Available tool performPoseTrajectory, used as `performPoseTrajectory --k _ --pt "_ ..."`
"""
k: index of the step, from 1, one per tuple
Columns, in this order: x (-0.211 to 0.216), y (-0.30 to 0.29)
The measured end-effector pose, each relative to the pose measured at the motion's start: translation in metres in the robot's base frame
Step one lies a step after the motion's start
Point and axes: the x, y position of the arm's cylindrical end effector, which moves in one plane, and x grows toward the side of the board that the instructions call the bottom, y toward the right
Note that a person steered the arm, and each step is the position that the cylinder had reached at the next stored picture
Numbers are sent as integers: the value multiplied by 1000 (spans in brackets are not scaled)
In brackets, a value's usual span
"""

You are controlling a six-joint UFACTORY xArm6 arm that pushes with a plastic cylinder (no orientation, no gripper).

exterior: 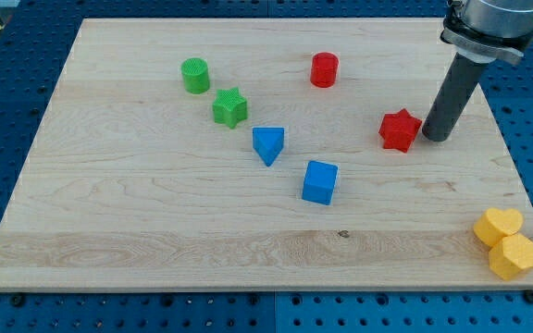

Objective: Move red star closer to the red circle

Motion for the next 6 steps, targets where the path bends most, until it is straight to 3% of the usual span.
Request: performPoseTrajectory --k 3,6 --pt "13 -17" --pt "-8 -72"
